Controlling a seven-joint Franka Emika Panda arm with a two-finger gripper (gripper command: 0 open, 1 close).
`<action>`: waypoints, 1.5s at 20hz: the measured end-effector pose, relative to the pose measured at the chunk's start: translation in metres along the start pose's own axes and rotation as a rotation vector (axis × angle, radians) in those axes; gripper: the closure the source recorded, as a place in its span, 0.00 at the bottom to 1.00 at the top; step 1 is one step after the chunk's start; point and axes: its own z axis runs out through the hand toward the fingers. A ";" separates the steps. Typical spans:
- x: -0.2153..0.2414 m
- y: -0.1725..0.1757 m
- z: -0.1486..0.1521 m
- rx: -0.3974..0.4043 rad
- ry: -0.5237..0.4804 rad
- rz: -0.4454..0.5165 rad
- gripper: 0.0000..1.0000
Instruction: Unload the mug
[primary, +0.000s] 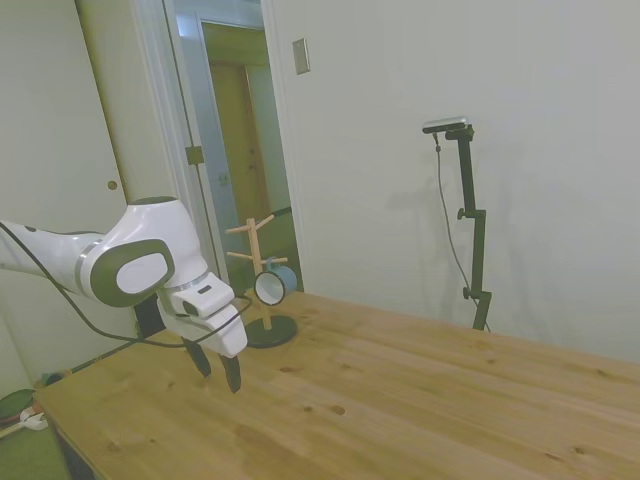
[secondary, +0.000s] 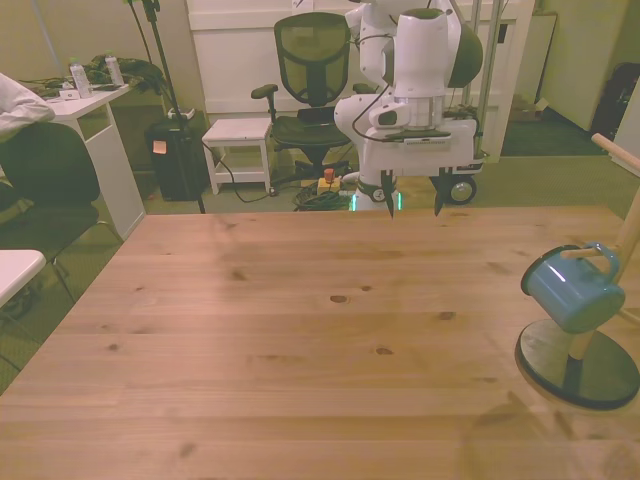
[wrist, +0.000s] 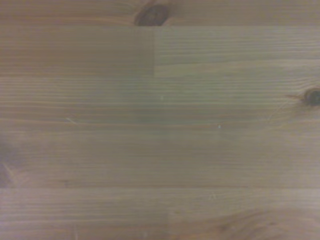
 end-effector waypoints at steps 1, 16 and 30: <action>0.000 0.000 0.000 0.000 -0.001 0.001 0.00; 0.017 -0.023 -0.010 0.045 0.015 0.005 0.00; 0.070 -0.081 -0.028 0.153 0.105 -0.010 0.00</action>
